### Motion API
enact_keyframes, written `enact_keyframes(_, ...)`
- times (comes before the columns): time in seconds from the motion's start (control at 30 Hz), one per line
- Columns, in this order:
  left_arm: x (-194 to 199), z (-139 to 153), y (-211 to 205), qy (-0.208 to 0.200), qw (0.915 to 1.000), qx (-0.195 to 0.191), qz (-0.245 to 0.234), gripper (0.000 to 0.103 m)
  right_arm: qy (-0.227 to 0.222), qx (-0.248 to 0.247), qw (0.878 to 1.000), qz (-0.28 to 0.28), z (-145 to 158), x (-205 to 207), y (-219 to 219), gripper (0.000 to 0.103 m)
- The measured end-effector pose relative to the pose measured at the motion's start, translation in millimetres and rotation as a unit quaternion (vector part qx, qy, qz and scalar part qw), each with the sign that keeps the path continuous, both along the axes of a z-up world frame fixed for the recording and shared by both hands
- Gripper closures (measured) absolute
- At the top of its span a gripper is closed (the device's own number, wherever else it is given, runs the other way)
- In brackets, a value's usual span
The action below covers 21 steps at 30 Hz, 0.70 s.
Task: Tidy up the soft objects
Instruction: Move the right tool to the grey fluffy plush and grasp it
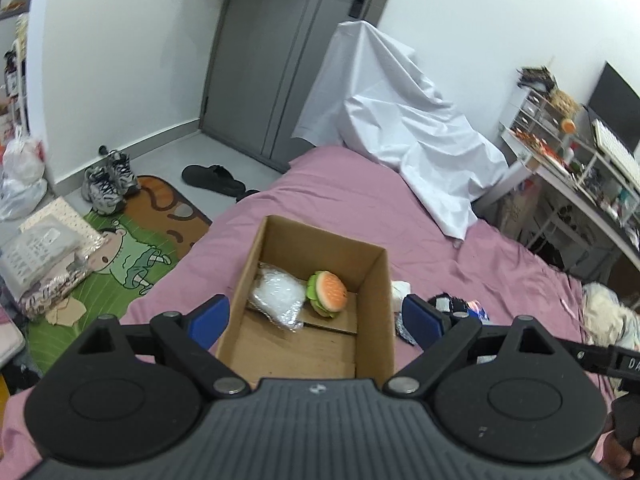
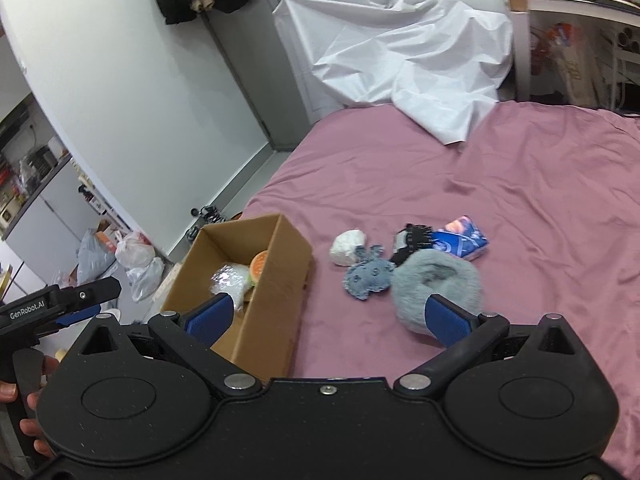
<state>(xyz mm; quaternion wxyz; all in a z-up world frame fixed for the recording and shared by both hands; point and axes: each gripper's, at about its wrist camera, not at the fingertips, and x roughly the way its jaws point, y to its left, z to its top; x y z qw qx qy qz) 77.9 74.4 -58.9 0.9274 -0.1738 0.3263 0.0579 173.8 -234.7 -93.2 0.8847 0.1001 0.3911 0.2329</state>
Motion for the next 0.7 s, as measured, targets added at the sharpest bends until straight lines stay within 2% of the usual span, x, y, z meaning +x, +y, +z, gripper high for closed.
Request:
enact_keyframes(0.13,7,3,-12,0.006,0.9996,0.014,-0.025,0.011,-0.002,0.008,1.000,-0.017,1,-4,-16,0.000)
enact_keyframes(0.33,24,1,-31,0.027,0.9970,0.014,-0.071,0.011,0.001,0.012,0.999,-0.029,1,-5,-32,0.000)
enact_keyframes(0.7,52,-18,-74,0.064,0.9852,0.042,-0.153,0.011,0.001,0.018,1.000,-0.025,4,0,-54,0.000)
